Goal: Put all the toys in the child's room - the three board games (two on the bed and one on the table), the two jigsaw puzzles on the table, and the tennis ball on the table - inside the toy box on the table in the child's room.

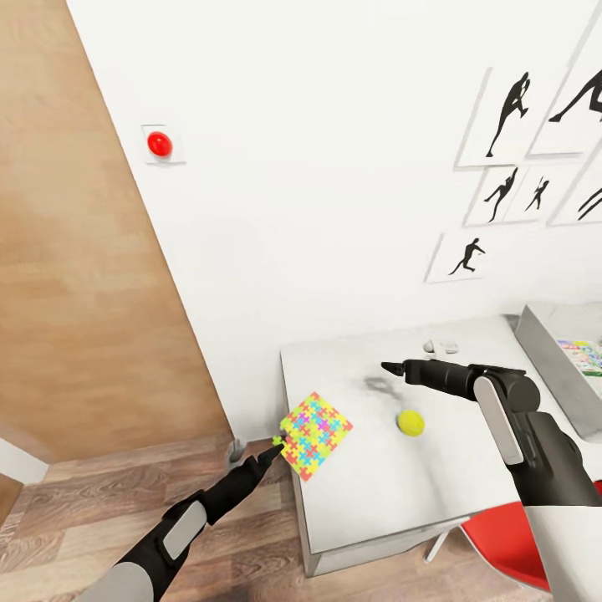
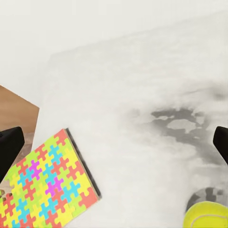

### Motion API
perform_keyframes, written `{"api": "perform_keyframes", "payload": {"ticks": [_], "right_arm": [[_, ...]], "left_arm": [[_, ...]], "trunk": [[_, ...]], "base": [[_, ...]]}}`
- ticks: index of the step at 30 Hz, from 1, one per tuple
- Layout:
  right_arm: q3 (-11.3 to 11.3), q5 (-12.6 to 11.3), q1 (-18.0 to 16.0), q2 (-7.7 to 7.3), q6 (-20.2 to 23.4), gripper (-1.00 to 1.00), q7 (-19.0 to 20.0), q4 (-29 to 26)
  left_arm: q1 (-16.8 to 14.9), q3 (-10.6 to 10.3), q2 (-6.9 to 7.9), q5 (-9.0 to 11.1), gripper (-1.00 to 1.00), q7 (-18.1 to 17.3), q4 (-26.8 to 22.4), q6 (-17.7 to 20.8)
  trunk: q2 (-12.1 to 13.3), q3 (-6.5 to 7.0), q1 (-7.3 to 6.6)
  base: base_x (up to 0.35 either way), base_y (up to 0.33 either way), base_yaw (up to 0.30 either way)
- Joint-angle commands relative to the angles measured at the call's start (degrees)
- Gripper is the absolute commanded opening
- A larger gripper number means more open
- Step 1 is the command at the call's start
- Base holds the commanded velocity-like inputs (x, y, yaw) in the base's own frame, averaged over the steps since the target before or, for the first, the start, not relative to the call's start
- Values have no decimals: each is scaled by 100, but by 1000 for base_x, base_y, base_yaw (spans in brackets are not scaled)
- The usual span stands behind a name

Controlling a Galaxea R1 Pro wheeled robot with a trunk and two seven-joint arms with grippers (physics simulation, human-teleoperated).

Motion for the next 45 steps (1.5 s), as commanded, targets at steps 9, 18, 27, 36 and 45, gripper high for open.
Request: {"api": "perform_keyframes", "payload": {"ticks": [9,18,27,36,45], "right_arm": [[0,42,-5,-3,19,100,46,-3],[0,42,-5,-3,19,100,46,-3],[0,42,-5,-3,19,100,46,-3],[0,42,-5,-3,19,100,46,-3],[0,42,-5,-3,19,100,46,-3]], "left_arm": [[-4,-15,5,60,100,-8,-50,55],[-4,-14,7,60,100,-8,-158,55],[-4,-8,14,60,100,-1,-207,55],[-4,-4,17,60,100,8,-248,55],[-3,3,23,60,100,50,-323,55]], "trunk": [[-11,-10,3],[-11,-10,3],[-11,-10,3],[-11,-10,3],[-11,-10,3]], "base": [[0,0,-18],[0,0,-5],[0,0,-1],[0,0,0],[0,0,0]]}}
